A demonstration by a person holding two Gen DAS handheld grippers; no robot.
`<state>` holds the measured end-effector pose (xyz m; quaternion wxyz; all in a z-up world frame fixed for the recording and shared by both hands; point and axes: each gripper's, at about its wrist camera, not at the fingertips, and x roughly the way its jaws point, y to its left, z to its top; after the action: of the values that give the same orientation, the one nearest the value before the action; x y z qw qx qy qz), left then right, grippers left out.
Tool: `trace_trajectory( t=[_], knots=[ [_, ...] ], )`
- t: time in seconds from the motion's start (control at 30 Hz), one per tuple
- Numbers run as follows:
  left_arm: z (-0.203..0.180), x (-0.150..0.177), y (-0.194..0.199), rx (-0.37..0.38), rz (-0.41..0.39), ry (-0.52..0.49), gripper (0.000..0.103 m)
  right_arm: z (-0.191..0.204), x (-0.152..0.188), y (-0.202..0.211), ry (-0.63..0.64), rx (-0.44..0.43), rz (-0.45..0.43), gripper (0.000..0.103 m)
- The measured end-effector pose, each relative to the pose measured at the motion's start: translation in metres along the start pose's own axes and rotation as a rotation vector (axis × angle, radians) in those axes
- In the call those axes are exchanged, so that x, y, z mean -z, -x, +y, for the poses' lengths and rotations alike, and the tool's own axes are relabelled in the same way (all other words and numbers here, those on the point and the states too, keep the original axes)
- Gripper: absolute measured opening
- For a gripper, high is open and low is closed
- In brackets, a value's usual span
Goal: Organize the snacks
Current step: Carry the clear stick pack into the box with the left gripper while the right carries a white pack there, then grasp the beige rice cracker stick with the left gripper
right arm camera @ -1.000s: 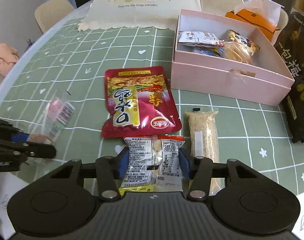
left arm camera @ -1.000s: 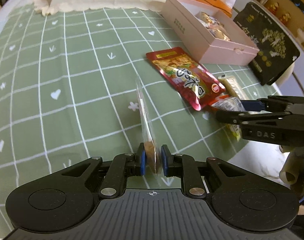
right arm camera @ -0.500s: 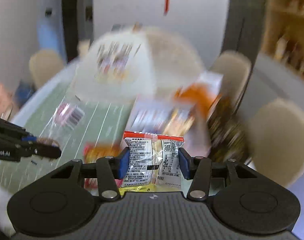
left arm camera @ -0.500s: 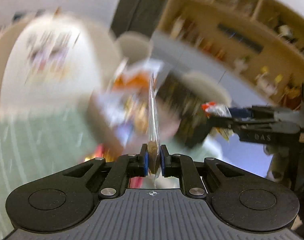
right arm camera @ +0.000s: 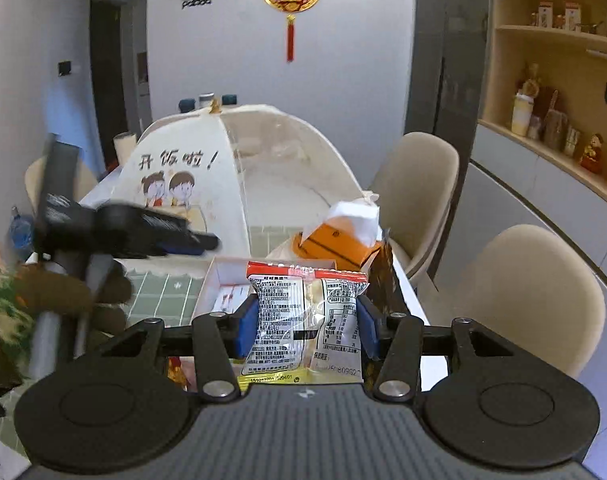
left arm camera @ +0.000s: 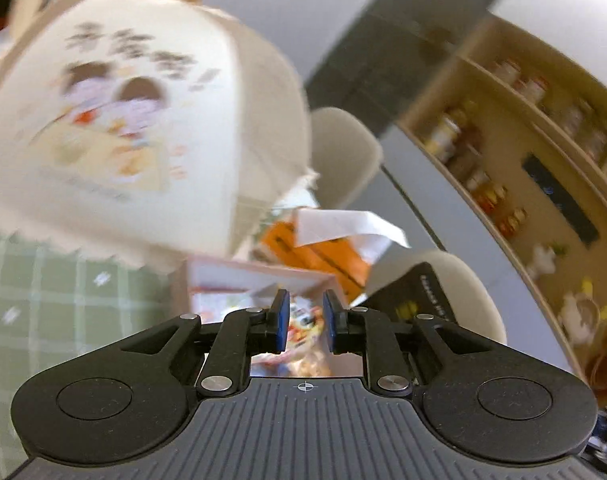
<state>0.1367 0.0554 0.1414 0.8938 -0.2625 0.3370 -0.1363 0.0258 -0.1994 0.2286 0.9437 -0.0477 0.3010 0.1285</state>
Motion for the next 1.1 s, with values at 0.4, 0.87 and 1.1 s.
trace_trajectory(
  t=[0.4, 0.87, 1.1],
  knots=[
    [0.076, 0.092, 0.055, -0.282, 0.192, 0.049, 0.021, 0.019, -0.056, -0.108, -0.062, -0.117, 0.026, 0.074],
    [0.004, 0.135, 0.02, -0.138, 0.412, -0.104, 0.021, 0.006, 0.133, -0.072, -0.066, 0.023, 0.321, 0.075],
    [-0.038, 0.154, -0.025, -0.277, 0.428, -0.237, 0.034, -0.021, 0.159, -0.045, -0.085, 0.098, 0.315, 0.075]
  ],
)
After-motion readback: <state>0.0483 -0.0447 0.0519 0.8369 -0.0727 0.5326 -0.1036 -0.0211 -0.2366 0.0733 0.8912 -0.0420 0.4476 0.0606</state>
